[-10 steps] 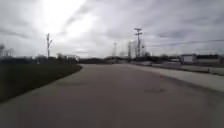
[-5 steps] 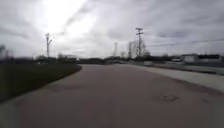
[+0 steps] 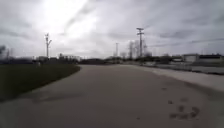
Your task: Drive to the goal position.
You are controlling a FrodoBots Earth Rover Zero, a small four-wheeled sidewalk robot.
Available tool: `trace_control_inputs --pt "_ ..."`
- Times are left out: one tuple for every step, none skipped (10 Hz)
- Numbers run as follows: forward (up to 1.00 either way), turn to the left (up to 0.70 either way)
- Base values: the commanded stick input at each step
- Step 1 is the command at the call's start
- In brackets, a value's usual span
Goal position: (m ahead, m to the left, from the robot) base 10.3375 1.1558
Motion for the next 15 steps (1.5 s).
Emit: trace_control_inputs --pt "1.00 0.00" --pt "1.00 0.00" --pt "1.00 0.00" --pt "1.00 0.00" --pt "1.00 0.00" --pt "1.00 0.00" --pt "1.00 0.00" --pt "1.00 0.00" --pt "1.00 0.00" --pt "1.00 0.00" --pt "1.00 0.00" --pt "1.00 0.00" --pt "1.00 0.00" --pt "1.00 0.00" --pt "1.00 0.00"
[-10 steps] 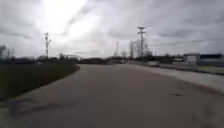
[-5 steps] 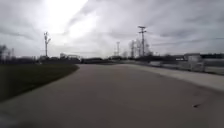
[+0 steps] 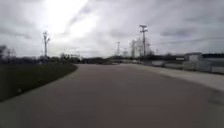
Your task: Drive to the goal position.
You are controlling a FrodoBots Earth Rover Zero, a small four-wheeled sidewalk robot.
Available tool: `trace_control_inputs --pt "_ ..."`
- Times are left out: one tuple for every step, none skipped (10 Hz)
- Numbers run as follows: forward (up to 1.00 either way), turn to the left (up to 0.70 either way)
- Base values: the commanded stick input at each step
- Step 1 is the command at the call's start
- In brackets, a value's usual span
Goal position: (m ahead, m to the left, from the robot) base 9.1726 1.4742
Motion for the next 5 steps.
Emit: trace_control_inputs --pt "1.00 0.00" --pt "1.00 0.00" --pt "1.00 0.00" --pt "1.00 0.00" --pt "1.00 0.00"
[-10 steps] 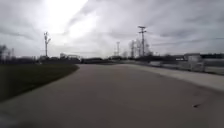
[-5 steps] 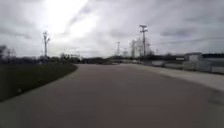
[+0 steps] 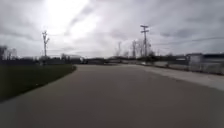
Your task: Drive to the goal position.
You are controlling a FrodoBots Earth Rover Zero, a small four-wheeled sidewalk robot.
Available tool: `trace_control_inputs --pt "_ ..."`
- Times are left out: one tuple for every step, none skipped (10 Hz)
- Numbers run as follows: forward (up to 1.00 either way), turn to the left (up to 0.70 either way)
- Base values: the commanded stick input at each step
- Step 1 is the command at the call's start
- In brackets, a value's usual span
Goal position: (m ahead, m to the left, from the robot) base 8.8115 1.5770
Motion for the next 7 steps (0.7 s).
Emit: trace_control_inputs --pt "1.00 0.00" --pt "1.00 0.00" --pt "1.00 0.00" --pt "1.00 0.00" --pt "1.00 0.00" --pt "1.00 0.00" --pt "1.00 0.00"
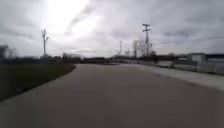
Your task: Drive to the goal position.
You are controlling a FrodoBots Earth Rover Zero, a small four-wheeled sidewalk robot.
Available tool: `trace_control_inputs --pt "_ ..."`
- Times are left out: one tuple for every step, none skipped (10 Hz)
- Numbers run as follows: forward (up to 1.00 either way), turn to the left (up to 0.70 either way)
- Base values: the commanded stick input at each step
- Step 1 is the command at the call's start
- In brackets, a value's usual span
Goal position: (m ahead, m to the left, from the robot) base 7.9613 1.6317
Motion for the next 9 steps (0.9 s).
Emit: trace_control_inputs --pt "1.00 0.00" --pt "1.00 0.00" --pt "1.00 0.00" --pt "1.00 0.00" --pt "1.00 0.00" --pt "1.00 0.00" --pt "1.00 0.00" --pt "1.00 0.00" --pt "1.00 0.00"
